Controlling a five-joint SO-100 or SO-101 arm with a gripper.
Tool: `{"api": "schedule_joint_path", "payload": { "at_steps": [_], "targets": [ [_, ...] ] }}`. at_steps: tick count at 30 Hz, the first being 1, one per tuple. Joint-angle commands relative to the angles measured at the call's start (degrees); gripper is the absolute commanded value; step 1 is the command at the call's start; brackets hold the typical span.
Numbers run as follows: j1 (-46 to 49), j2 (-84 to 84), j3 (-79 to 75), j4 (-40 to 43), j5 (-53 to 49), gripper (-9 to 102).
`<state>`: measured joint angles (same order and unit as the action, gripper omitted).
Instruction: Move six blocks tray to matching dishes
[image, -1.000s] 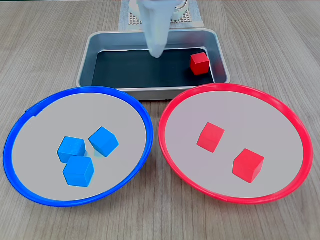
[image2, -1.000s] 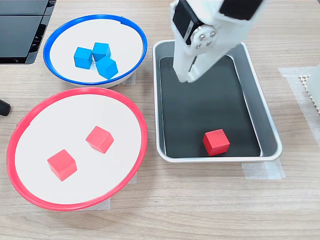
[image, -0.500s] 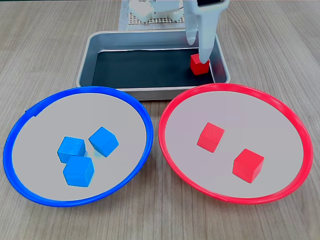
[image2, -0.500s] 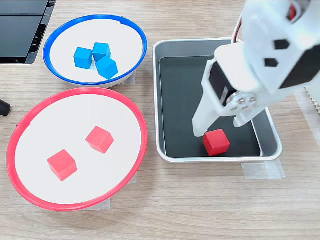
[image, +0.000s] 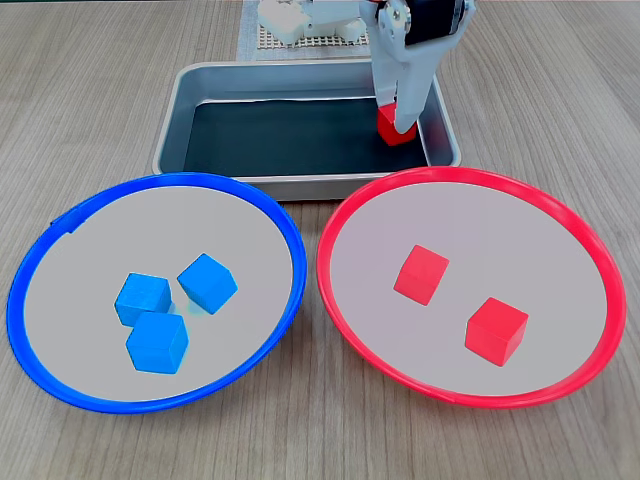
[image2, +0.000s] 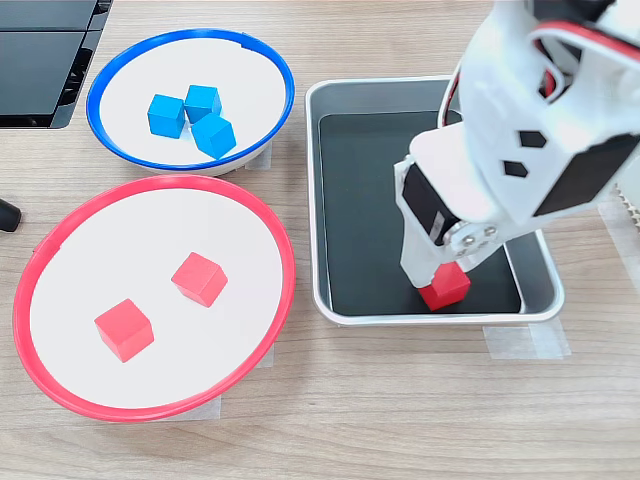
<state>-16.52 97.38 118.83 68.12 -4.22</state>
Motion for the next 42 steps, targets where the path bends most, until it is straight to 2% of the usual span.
{"api": "schedule_joint_path", "payload": {
  "at_steps": [1,4,6,13,16,18,21,23,27,28,30,32,35,37,42],
  "targets": [
    [3.25,3.96,-1.14,3.16,-6.15,0],
    [8.61,7.21,-5.80,4.57,-11.95,0],
    [11.69,8.53,-10.46,1.41,-17.14,0],
    [9.67,0.18,-21.27,-23.20,-24.35,0],
    [6.86,-4.66,-21.80,-29.97,-28.92,0],
    [5.19,-7.12,-20.83,-31.29,-32.87,4],
    [3.78,-8.88,-18.63,-31.99,-37.18,17],
    [3.60,-8.88,-17.75,-31.03,-38.06,20],
    [4.22,-6.24,-16.08,-29.97,-39.11,18],
    [4.92,-4.13,-14.59,-30.06,-40.17,15],
    [6.24,0.26,-11.78,-29.88,-41.22,1],
    [9.05,9.40,-5.45,-30.41,-41.40,0],
    [13.01,22.59,5.01,-34.45,-34.89,0],
    [16.08,30.94,11.78,-37.09,-23.38,0],
    [18.98,51.50,27.33,-29.00,-2.11,0]
  ]
}}
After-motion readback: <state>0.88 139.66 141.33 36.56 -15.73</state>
